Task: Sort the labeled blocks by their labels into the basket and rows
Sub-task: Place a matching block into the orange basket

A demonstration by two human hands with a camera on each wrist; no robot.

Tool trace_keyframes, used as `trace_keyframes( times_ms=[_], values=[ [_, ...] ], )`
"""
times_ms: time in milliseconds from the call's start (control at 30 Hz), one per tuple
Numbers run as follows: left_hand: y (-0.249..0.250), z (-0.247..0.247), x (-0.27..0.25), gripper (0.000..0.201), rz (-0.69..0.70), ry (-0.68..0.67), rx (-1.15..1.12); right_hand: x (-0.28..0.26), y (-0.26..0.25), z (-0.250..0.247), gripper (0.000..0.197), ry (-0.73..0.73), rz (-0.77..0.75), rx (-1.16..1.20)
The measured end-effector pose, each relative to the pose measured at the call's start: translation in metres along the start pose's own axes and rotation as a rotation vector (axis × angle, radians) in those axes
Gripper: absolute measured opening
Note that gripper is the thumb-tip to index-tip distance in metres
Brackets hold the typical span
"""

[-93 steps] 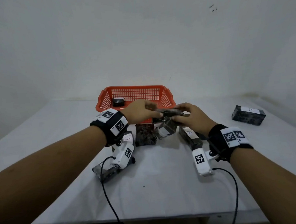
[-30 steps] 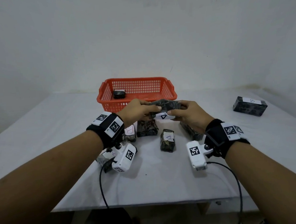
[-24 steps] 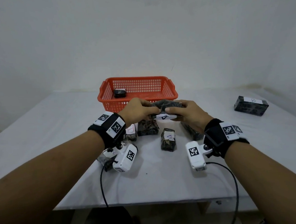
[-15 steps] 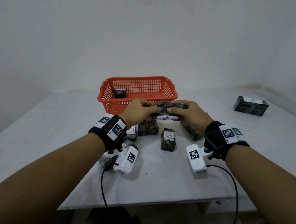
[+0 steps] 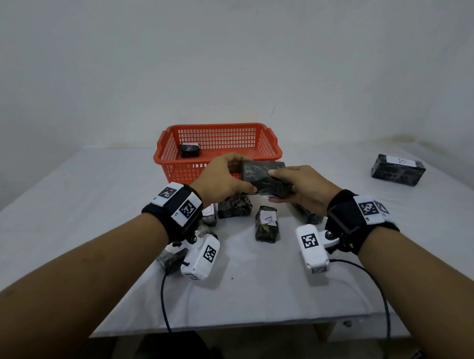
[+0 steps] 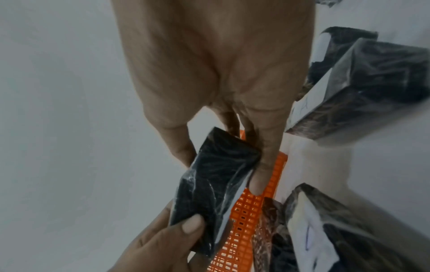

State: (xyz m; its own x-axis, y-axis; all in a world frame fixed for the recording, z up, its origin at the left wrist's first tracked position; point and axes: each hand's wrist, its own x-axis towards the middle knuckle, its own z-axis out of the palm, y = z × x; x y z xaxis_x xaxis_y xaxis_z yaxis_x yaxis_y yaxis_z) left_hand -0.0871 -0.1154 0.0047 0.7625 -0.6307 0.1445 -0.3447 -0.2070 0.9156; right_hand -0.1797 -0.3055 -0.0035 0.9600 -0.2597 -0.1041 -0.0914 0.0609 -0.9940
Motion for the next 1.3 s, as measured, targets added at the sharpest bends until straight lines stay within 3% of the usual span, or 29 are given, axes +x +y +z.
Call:
trace_keyframes(
  times_ms=[100, 200, 267, 400, 567, 800, 1000, 1300],
  values=[
    [0.003, 0.001, -0.002, 0.062, -0.026, -0.046, -0.066, -0.001, 0.0, -0.001, 0.036, 0.03, -0.047, 0.031],
    [0.007, 0.003, -0.005, 0.028, -0.093, -0.096, -0.178, -0.003, -0.001, -0.003, 0.036, 0.049, -0.112, 0.045],
    [0.006, 0.002, -0.004, 0.02, -0.101, -0.048, -0.131, -0.005, -0.003, -0.004, 0.037, 0.043, -0.124, 0.055],
    [0.004, 0.002, -0.003, 0.022, -0.072, 0.011, -0.113, -0.005, -0.003, 0.0, 0.035, 0.009, -0.066, 0.015],
    [0.004, 0.008, -0.005, 0.017, -0.07, -0.015, -0.203, -0.003, 0.0, -0.001, 0.034, 0.08, -0.114, 0.0],
    [-0.005, -0.001, 0.0, 0.018, -0.081, 0.076, -0.122, -0.003, 0.001, -0.003, 0.038, -0.023, -0.033, -0.047],
    [-0.004, 0.002, -0.005, 0.024, -0.146, -0.082, -0.264, -0.001, 0.003, -0.006, 0.035, 0.012, -0.087, -0.056],
    [-0.005, 0.005, -0.006, 0.029, -0.134, -0.095, -0.18, -0.006, 0.004, -0.002, 0.047, -0.003, -0.111, -0.136]
  ],
)
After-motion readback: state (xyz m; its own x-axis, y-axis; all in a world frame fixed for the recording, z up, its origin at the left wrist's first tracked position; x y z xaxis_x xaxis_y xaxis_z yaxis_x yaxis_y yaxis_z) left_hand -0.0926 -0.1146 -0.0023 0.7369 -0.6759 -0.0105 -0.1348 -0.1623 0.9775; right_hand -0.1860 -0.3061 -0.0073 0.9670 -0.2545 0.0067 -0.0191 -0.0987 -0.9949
